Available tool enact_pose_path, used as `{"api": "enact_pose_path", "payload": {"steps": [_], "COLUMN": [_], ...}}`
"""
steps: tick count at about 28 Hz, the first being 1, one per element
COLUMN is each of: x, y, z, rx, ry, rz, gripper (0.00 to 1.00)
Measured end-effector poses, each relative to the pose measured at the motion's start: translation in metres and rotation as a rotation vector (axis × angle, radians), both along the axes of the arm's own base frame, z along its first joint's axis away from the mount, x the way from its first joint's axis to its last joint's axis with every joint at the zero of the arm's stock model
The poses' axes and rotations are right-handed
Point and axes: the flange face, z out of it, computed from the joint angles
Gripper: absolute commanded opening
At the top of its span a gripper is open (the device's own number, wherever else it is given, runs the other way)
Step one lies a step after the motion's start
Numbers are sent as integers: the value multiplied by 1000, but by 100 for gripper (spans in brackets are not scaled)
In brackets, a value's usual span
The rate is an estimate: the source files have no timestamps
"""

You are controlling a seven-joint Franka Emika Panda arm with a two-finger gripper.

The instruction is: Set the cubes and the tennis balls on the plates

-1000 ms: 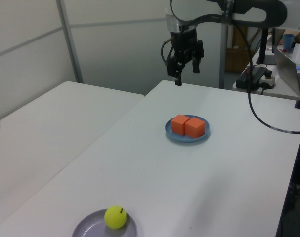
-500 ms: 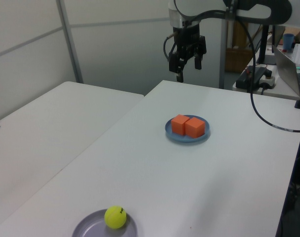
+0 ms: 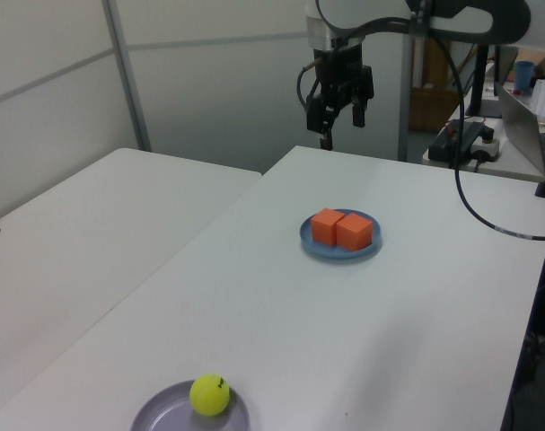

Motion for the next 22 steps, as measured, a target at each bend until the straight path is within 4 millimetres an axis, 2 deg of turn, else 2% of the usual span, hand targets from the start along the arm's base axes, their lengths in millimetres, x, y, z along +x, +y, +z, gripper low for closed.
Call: {"api": "enact_pose_path", "payload": {"steps": [22], "x": [-1], "y": [-4], "z": [-1], "rx": [3], "ry": [14], "rz": [15], "gripper": [100]}}
